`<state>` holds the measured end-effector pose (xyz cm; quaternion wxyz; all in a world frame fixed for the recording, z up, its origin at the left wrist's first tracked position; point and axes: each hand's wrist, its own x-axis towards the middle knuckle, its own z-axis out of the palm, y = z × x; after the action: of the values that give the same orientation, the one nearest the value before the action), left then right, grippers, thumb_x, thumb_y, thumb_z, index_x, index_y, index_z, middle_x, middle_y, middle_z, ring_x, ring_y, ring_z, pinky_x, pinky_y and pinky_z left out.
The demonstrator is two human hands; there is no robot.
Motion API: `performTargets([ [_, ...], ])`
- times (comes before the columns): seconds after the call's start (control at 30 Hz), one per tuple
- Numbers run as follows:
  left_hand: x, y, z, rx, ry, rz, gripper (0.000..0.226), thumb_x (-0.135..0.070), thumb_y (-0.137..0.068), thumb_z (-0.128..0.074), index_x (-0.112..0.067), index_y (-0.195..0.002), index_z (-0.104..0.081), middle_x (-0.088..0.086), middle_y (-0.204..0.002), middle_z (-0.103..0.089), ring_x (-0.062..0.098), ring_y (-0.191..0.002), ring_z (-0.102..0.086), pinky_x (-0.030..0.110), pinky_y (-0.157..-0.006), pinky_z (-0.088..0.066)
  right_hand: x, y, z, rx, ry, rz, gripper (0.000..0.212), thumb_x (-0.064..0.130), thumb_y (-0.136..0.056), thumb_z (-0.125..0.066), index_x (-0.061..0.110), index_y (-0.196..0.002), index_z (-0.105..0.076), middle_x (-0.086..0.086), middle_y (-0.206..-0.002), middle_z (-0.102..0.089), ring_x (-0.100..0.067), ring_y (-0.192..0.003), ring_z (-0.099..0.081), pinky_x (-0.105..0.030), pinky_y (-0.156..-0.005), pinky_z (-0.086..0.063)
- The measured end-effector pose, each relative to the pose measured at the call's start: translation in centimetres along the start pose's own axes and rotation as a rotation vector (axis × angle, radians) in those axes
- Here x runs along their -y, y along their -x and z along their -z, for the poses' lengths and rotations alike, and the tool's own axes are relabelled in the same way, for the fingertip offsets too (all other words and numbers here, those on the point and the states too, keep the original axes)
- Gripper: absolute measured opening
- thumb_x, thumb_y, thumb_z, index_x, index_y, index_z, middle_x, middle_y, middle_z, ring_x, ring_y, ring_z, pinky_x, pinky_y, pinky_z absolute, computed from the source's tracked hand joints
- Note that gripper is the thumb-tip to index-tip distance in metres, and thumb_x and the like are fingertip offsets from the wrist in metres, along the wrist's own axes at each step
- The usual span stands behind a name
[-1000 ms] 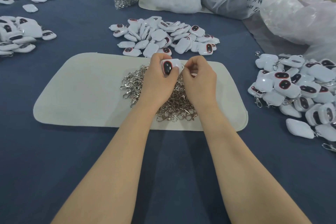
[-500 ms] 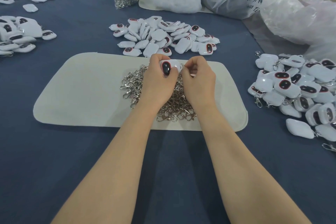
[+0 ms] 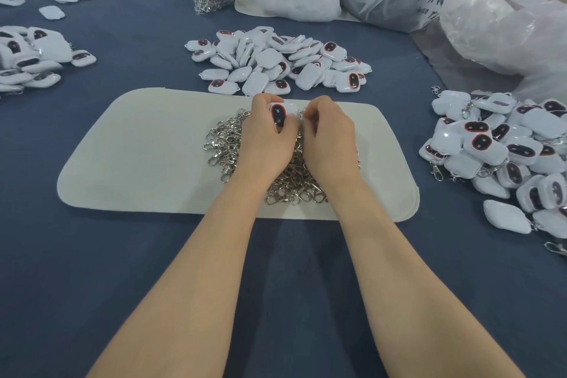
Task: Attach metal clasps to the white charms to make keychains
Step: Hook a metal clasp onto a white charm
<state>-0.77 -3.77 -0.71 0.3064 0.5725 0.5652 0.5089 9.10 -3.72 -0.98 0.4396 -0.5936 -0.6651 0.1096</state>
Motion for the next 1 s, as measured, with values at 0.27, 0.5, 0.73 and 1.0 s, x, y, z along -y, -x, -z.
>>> performTargets([
  [0.27, -0.6, -0.8, 0.3, 0.026, 0.437, 0.326, 0.008, -0.009, -0.090, -0.055, -0.010, -0.098, -0.055, -0.002, -0.069, -0.054, 0.005, -0.052, -0.050, 0.021, -0.054, -0.045, 0.1, -0.1, 0.1, 0.014, -0.200, -0.088, 0.018, 0.006, -0.092, -0.053, 0.012, -0.107, -0.059, 0.000, -0.088, -0.061, -0.007, -0.077, -0.053, -0.011, -0.072, -0.040],
  [0.5, -1.3, -0.8, 1.3, 0.151, 1.003, 0.627, 0.002, -0.005, -0.092, -0.052, -0.004, -0.090, -0.052, -0.006, -0.041, -0.041, 0.003, -0.038, -0.044, 0.014, -0.040, -0.040, 0.4, -0.2, 0.1, -0.017, -0.377, -0.132, 0.012, 0.011, -0.094, -0.056, 0.022, -0.090, -0.059, 0.019, -0.080, -0.060, 0.006, -0.078, -0.056, -0.008, -0.075, -0.042],
  [0.73, -1.6, -0.6, 1.4, 0.208, 1.048, 0.668, 0.010, -0.011, -0.095, -0.048, -0.004, -0.089, -0.053, -0.006, -0.041, -0.044, 0.001, -0.037, -0.042, 0.011, -0.041, -0.040, 0.8, -0.2, 0.0, -0.100, -0.459, -0.147, 0.012, 0.014, -0.095, -0.055, 0.024, -0.087, -0.056, 0.015, -0.080, -0.060, -0.004, -0.078, -0.057, -0.018, -0.077, -0.046],
  [1.0, -1.4, -0.7, 1.2, 0.099, 0.906, 0.587, 0.004, -0.009, -0.094, -0.053, -0.009, -0.091, -0.056, 0.001, -0.062, -0.057, 0.002, -0.039, -0.046, 0.015, -0.040, -0.041, 0.7, -0.2, 0.1, -0.024, -0.380, -0.115, 0.012, 0.014, -0.097, -0.049, 0.019, -0.087, -0.050, 0.009, -0.073, -0.054, -0.012, -0.072, -0.052, -0.021, -0.070, -0.044],
])
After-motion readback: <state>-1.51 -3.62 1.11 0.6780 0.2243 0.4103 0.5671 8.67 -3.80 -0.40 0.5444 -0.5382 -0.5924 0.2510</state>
